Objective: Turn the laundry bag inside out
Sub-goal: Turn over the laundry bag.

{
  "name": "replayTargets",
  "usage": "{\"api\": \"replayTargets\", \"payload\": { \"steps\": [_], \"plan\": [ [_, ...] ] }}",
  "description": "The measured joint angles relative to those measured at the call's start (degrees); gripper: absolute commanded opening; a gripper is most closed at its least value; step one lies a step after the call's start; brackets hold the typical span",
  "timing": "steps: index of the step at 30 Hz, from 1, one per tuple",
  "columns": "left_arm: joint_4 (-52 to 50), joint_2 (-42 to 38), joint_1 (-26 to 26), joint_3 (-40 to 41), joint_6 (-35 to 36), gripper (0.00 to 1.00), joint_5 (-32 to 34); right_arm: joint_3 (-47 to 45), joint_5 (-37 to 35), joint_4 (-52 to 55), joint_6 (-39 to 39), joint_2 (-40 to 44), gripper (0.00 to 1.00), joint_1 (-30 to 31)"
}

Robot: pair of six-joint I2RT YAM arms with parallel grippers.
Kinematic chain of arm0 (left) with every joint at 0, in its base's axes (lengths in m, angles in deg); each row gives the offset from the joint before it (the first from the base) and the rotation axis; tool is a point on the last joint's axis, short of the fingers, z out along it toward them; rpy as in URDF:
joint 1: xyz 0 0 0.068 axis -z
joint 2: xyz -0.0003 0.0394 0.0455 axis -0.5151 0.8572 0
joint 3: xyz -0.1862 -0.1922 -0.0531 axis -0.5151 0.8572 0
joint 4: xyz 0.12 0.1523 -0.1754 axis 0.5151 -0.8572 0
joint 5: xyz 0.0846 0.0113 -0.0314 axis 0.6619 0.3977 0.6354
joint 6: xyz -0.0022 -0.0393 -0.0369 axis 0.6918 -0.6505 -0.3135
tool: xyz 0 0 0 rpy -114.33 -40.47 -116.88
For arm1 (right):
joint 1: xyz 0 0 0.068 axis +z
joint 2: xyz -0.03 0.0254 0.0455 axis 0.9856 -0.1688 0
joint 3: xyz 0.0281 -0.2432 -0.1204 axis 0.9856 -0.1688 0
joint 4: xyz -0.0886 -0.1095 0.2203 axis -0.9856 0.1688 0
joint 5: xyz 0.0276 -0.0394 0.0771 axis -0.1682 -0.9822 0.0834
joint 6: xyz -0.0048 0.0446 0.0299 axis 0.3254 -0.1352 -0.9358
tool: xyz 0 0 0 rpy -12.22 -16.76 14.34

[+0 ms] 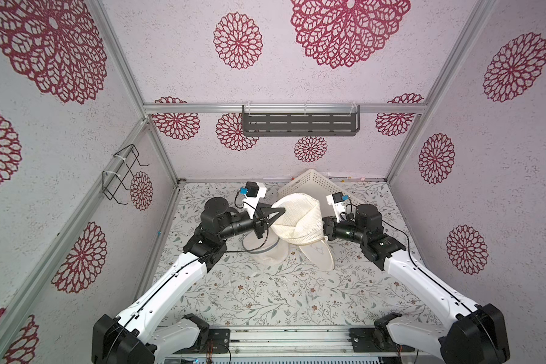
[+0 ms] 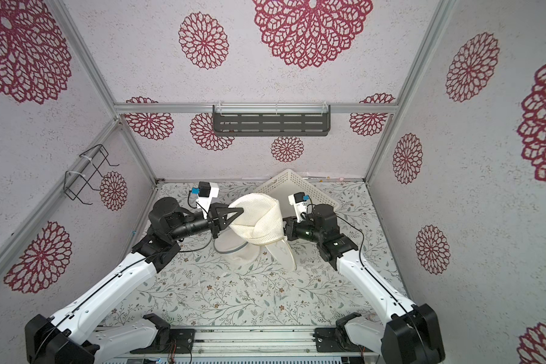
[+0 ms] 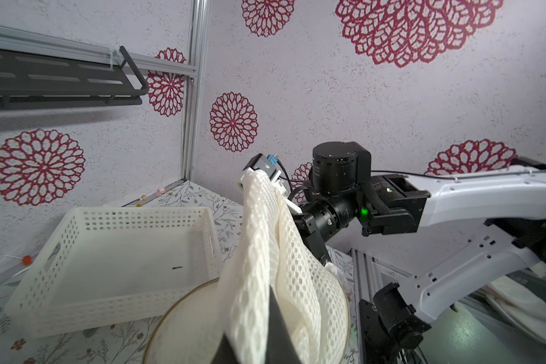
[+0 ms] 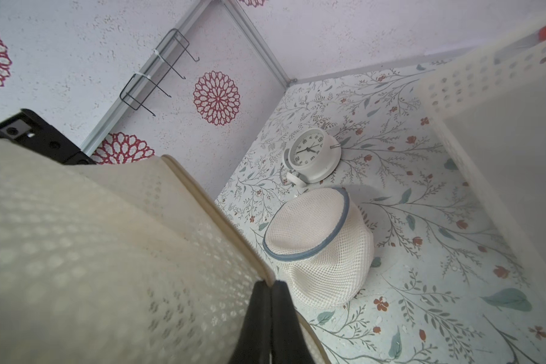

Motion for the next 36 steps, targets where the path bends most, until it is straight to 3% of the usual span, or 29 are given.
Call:
{"api": "replayTargets", "payload": {
  "steps": [9,15,21,22,24,26,30,33,36],
  "plan": [
    [8.96,0.96,1.53,0.92,-19.74,0.00,10.36,-2.01,-7.13,-4.79,-1.75,5.66,0.00,1.38],
    [9.97,2.75,3.82,-1.44,-23.34,0.00,11.69,-7.74,-9.66,-10.84,-1.79,5.03,0.00,6.51],
    [10.73,3.04,3.91,-1.57,-25.70,0.00,15.39,-6.95,-13.94,-11.30,-0.68,6.25,0.00,5.66],
    [10.93,3.04,3.91,-1.57,-26.10,0.00,15.93,-6.62,-14.51,-10.75,-0.24,6.86,0.07,5.20],
    [11.32,3.04,3.93,-1.57,-26.73,0.00,16.76,-5.64,-16.26,-8.81,0.52,8.70,0.45,3.91],
    [13.35,2.89,3.72,-1.57,-26.77,0.00,18.62,-4.33,-19.63,-3.93,2.40,10.88,0.62,1.75],
    [15.21,1.70,3.30,-1.57,-26.01,0.00,20.63,-0.52,-24.57,5.77,7.21,13.25,0.73,-2.05],
    [15.23,1.40,3.28,-1.57,-24.79,0.00,20.72,4.15,-25.81,11.96,12.09,13.57,0.73,-2.71],
    [14.86,1.40,3.23,-1.55,-23.54,0.00,20.31,7.37,-22.27,13.77,16.24,13.92,0.71,-2.71]
  ]
}}
